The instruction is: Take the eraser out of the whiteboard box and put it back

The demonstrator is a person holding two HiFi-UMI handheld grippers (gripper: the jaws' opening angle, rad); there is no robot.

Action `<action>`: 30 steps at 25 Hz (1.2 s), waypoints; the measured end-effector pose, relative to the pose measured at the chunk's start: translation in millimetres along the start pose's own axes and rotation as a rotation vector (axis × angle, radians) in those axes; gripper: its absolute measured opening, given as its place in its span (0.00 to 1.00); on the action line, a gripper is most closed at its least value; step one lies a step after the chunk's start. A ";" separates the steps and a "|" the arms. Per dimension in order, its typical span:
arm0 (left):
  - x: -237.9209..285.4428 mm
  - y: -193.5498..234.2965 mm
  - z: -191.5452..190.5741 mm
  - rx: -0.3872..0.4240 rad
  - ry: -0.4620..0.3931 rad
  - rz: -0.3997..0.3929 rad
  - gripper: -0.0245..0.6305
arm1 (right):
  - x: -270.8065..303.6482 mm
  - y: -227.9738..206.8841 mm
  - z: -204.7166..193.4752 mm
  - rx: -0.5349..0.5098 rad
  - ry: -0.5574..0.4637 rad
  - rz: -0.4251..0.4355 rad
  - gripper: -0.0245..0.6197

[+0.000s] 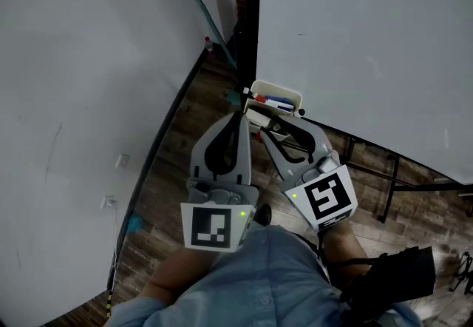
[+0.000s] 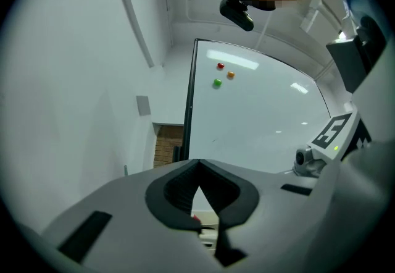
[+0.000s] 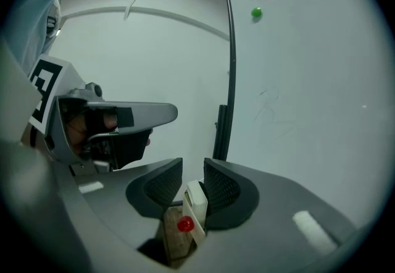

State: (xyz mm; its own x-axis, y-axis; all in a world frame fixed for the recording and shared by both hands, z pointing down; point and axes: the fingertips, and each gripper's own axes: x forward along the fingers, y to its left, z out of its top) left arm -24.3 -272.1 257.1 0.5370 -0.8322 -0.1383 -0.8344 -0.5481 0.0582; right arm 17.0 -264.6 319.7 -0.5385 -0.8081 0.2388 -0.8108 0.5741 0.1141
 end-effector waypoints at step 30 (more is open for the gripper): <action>33.2 50.0 -57.1 -0.089 0.123 -0.054 0.04 | 59.2 -11.3 -58.0 -0.014 0.254 -0.088 0.23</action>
State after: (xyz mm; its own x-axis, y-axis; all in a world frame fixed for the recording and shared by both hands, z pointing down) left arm -41.1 -332.0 311.9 0.5967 -0.8022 -0.0219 -0.7924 -0.5933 0.1416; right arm 7.6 -311.3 388.4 -0.3899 -0.7970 0.4612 -0.8479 0.5062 0.1578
